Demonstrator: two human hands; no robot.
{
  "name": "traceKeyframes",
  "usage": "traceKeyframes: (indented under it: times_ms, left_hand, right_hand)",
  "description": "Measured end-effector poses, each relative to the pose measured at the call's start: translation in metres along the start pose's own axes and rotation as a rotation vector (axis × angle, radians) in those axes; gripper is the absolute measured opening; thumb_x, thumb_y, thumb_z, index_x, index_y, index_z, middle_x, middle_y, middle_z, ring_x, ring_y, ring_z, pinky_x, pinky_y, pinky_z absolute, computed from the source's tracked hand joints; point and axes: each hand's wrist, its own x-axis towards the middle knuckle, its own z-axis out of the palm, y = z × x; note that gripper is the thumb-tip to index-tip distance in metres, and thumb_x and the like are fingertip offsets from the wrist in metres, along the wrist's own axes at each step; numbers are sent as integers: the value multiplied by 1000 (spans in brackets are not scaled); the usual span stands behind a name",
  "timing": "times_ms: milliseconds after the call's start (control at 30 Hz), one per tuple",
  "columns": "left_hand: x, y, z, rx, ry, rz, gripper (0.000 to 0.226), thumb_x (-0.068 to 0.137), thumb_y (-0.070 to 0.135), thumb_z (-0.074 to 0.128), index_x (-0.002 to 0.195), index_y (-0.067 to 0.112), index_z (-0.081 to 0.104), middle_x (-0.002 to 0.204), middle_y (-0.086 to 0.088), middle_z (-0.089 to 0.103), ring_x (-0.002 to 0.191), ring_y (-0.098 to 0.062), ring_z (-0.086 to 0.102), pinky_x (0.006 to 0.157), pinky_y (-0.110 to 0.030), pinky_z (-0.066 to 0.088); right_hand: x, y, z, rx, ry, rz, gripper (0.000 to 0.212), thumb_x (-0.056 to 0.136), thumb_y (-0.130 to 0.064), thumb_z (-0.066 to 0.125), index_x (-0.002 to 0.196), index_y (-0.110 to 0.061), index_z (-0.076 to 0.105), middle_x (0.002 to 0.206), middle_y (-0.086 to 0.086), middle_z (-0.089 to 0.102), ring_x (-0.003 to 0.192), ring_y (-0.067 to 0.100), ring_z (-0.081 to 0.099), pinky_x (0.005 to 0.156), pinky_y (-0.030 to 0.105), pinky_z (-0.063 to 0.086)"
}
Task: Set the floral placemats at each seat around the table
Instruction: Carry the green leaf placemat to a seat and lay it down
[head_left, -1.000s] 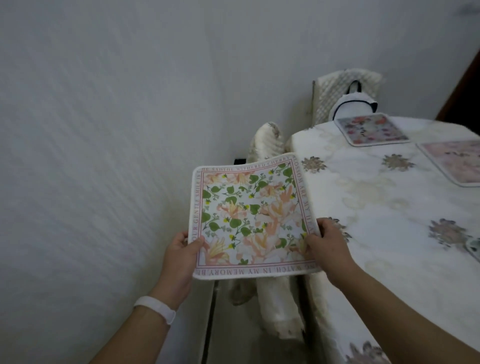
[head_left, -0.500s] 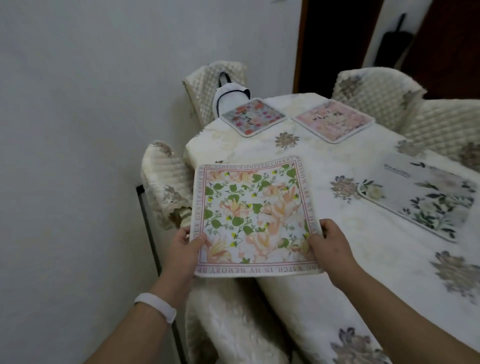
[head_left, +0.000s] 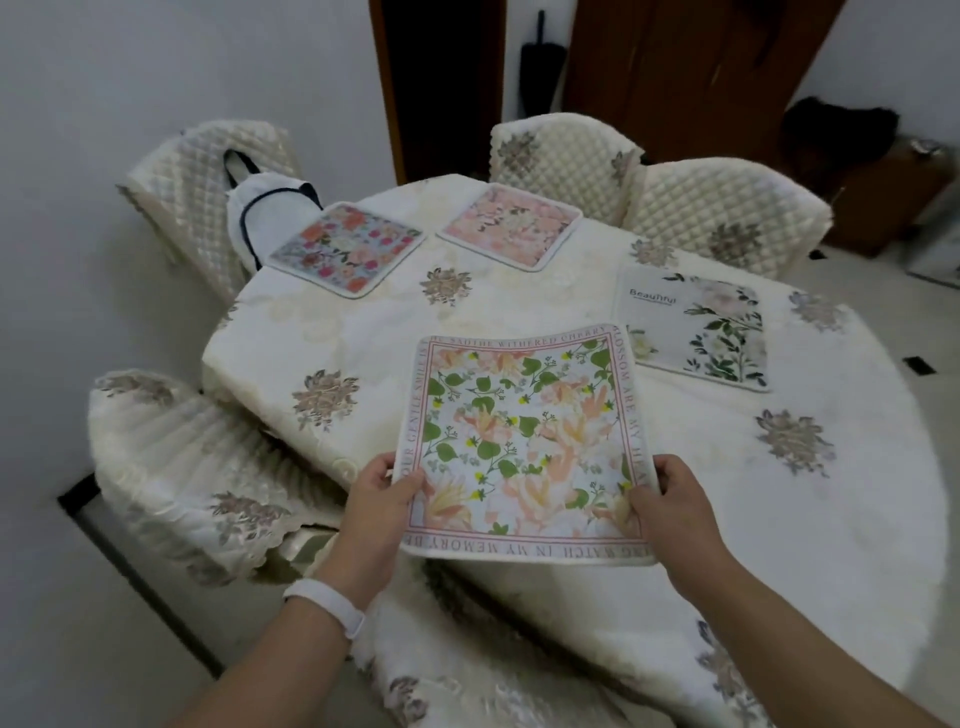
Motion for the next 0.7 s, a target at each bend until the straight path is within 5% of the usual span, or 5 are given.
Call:
traceKeyframes:
  times_ms: [333, 700]
  left_hand:
    - [12, 5, 38, 95, -184, -3, 3, 95, 6, 59, 96, 7, 62, 97, -14, 75, 86, -34, 73, 76, -56, 58]
    - [2, 8, 17, 154, -40, 42, 5, 94, 2, 58, 97, 4, 61, 93, -18, 72, 93, -41, 69, 79, -57, 57]
  right_hand:
    - [-24, 19, -24, 97, 180, 36, 19, 90, -3, 49, 99, -18, 55, 96, 3, 64, 83, 20, 63, 58, 32, 47]
    - [-22, 19, -10, 161, 61, 42, 21, 86, -1, 50, 96, -19, 54, 95, 0, 64, 83, 17, 64, 58, 33, 51]
